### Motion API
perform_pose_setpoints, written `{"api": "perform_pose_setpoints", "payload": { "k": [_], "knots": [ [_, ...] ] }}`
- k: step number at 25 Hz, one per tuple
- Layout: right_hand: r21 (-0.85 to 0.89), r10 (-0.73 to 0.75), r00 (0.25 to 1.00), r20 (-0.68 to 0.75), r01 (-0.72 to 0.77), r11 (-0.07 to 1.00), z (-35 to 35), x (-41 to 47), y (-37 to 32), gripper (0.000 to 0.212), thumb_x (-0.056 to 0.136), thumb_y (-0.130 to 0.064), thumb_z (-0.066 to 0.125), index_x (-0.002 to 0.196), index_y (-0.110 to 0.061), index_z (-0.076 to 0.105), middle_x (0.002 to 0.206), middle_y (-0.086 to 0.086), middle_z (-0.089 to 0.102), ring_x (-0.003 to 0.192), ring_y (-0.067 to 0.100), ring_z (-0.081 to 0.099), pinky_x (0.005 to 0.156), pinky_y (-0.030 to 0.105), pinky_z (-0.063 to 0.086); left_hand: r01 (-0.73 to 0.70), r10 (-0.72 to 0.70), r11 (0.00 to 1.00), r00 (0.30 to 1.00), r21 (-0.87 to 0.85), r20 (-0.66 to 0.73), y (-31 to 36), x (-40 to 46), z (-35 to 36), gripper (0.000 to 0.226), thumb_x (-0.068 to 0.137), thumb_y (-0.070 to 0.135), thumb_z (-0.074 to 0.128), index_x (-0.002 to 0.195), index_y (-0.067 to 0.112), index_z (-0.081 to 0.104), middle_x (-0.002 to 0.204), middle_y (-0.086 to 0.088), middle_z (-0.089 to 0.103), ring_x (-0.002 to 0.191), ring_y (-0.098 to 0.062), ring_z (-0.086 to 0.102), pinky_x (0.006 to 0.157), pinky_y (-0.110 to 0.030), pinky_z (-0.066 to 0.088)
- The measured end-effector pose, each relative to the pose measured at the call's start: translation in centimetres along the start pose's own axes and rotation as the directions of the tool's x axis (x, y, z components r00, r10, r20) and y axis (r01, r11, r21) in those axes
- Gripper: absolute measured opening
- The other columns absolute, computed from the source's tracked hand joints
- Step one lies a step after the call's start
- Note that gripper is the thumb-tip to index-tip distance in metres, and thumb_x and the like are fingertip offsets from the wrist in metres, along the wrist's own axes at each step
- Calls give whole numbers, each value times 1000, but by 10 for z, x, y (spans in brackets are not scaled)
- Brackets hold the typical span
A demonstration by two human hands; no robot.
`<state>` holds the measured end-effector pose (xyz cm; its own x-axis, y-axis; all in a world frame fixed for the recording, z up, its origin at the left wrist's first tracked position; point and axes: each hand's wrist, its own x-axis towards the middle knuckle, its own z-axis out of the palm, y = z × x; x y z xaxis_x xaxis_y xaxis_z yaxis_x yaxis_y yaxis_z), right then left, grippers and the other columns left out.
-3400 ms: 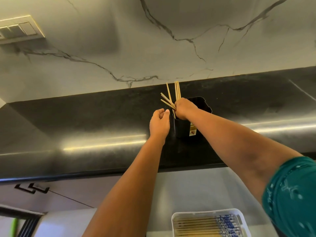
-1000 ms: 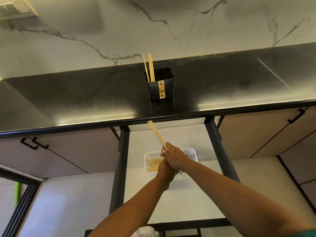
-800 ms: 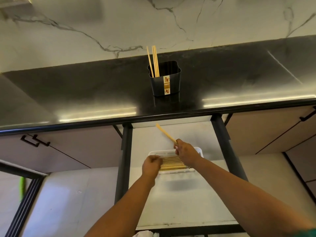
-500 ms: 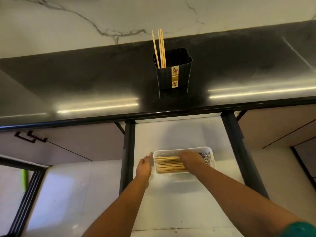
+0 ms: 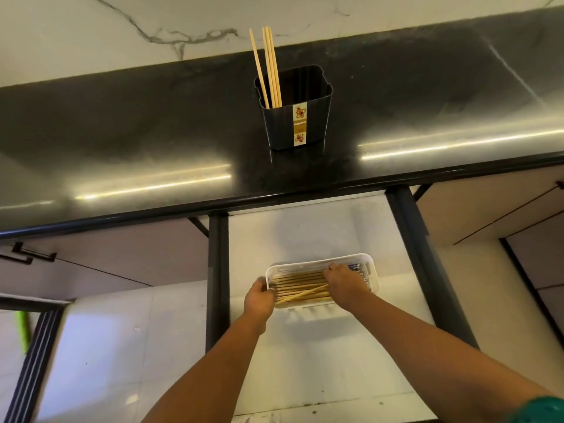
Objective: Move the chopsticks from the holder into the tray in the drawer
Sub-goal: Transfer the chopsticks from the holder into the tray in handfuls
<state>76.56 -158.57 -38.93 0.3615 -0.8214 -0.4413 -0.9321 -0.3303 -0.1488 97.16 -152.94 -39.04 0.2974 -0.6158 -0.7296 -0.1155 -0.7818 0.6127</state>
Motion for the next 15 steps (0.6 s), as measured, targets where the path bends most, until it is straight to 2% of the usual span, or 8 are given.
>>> {"api": "perform_pose_setpoints", "payload": {
  "k": [3, 5, 8, 11, 15],
  "knots": [
    [56, 53, 998, -32, -51, 997, 5, -5, 3, 31, 95, -6, 43, 123, -10, 55, 129, 10, 53, 118, 27, 54, 95, 39, 49, 16, -18, 999, 999, -39, -47, -1, -3, 6, 15, 98, 19, 47, 110, 27, 52, 102, 0, 61, 88, -18, 59, 81, -34, 54],
    [49, 90, 995, -34, -88, 995, 2, -3, 6, 30, 95, -8, 45, 122, -11, 57, 127, 10, 57, 116, 27, 56, 93, 39, 51, 26, -28, 999, 998, -29, -59, -3, -3, 9, 17, 98, 21, 47, 114, 24, 52, 104, -2, 61, 92, -21, 60, 89, -39, 53],
    [-20, 116, 993, -22, -117, 993, -1, 2, 11, 30, 94, -8, 48, 122, -12, 59, 122, 9, 64, 112, 27, 61, 92, 38, 53, 23, -23, 1000, 999, 3, -49, -6, -2, 9, 16, 98, 21, 46, 112, 22, 54, 95, 1, 61, 85, -20, 60, 84, -35, 53],
    [-51, 49, 997, -60, -52, 997, -1, 2, 13, 29, 97, -12, 45, 122, -12, 58, 122, 9, 63, 111, 27, 61, 91, 38, 52, 17, -17, 1000, 999, 15, -48, -4, -2, 6, 12, 98, 19, 47, 107, 26, 50, 91, 5, 57, 77, -15, 55, 78, -30, 49],
    [-12, -21, 976, -215, 19, 1000, -9, -8, 5, 27, 98, -20, 41, 115, -13, 61, 115, 8, 64, 105, 25, 61, 81, 37, 50, -60, 68, 994, 994, 86, -90, 8, -12, 2, 12, 96, 19, 50, 107, 26, 50, 109, -3, 61, 82, -15, 57, 74, -27, 48]
  ]
}}
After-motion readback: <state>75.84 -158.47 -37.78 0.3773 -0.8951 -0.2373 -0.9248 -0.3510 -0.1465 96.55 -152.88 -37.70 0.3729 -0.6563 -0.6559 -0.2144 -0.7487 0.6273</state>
